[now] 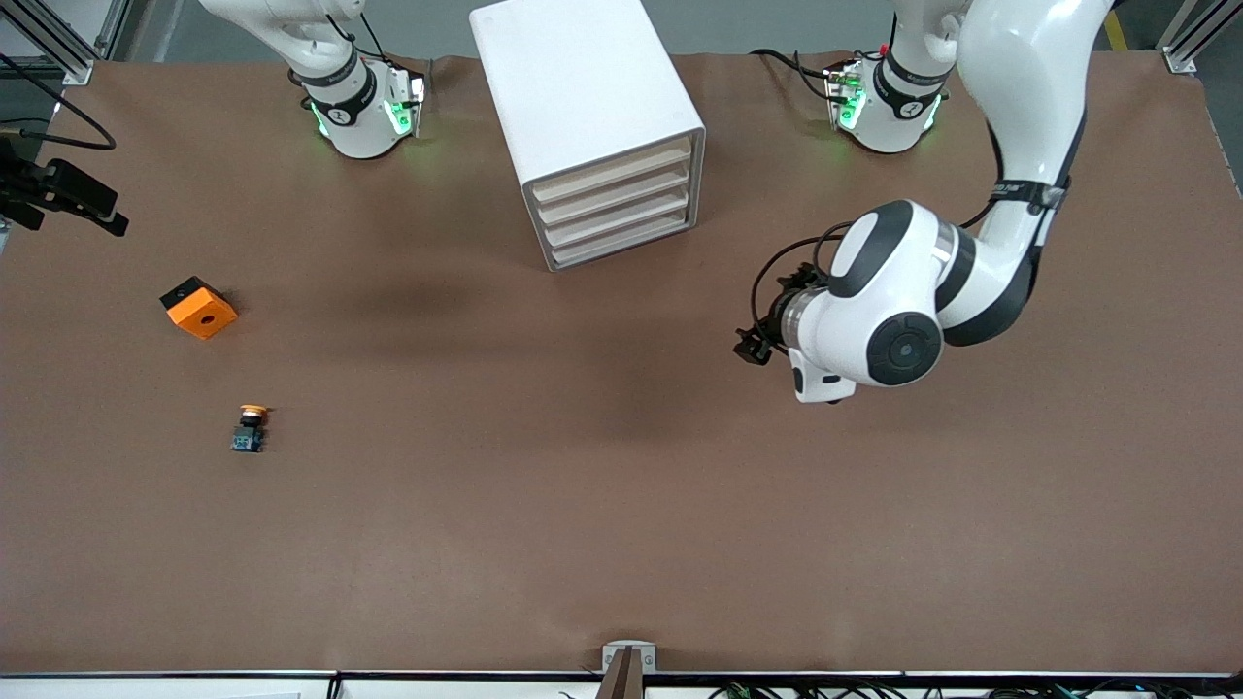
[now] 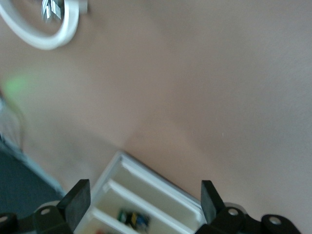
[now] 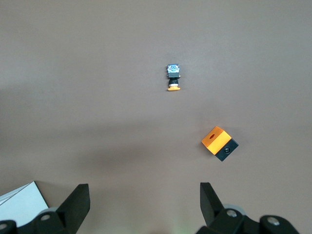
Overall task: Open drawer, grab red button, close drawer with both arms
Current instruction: 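Hook the left gripper onto the top drawer front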
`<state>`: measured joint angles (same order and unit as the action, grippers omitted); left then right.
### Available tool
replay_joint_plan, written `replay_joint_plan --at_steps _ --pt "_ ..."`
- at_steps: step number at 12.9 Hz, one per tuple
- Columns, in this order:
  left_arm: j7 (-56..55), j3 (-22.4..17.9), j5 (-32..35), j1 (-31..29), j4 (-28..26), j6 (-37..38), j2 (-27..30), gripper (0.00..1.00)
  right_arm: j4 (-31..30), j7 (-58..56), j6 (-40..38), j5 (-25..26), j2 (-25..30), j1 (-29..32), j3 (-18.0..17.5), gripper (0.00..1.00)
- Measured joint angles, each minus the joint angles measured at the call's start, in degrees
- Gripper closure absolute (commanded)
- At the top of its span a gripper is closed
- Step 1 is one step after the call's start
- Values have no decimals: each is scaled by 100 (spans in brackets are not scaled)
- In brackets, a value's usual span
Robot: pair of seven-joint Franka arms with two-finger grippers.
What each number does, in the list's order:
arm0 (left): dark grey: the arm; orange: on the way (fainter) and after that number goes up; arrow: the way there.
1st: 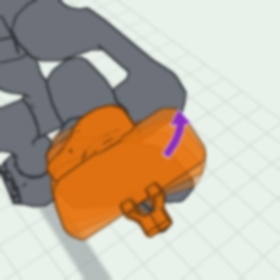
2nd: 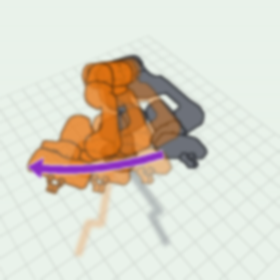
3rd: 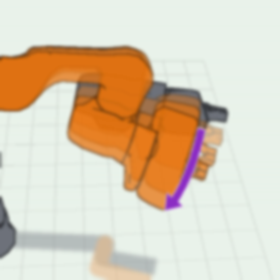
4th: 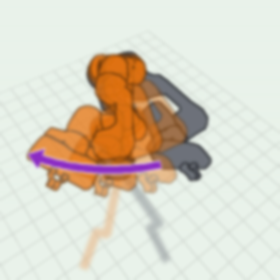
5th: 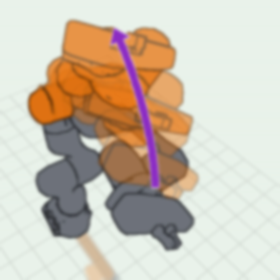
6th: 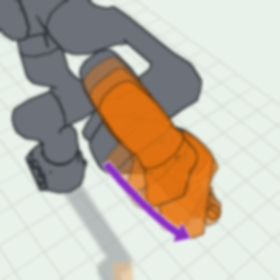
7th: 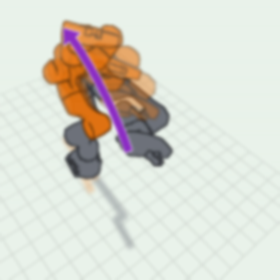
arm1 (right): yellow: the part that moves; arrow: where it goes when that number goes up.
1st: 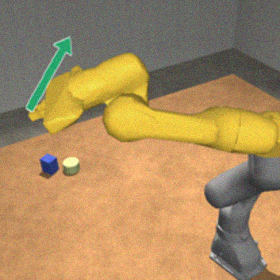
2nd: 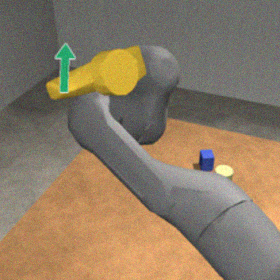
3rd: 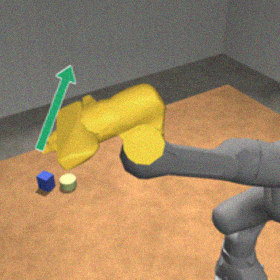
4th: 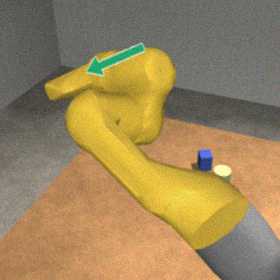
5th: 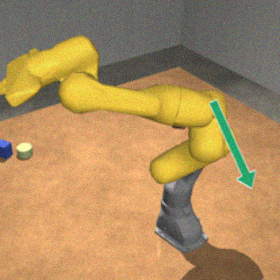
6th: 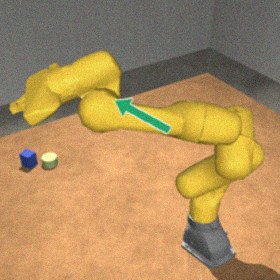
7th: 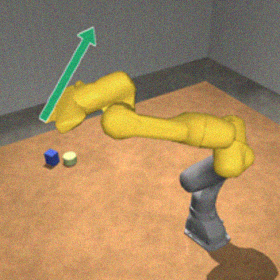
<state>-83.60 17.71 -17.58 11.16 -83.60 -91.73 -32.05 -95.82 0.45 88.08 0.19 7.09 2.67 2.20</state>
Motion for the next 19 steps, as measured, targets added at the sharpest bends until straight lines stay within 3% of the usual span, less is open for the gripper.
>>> replay_joint_plan --at_steps 4,7,11,14,15,19 --pt "-843 -20 -1244 -7 22 -64 -534 0 -2 0 0 0 0 0 0 0" --pt "-1444 -2 -1403 37 25 -5 -788 0 -2 0 0 0 0 0 0 0" --pt "-2917 15 -1562 658 21 60 -996 0 -3 0 0 0 0 0 -14 0" --pt "-3726 1 -1976 976 20 246 -1423 10 -3 -1 0 0 0 0 -23 0" --pt "-3878 -14 -2162 970 21 405 -1571 18 -3 -2 0 0 0 0 -26 0" --pt "-4497 -33 -2789 935 41 826 -1804 30 -3 -2 0 0 0 0 -27 0"
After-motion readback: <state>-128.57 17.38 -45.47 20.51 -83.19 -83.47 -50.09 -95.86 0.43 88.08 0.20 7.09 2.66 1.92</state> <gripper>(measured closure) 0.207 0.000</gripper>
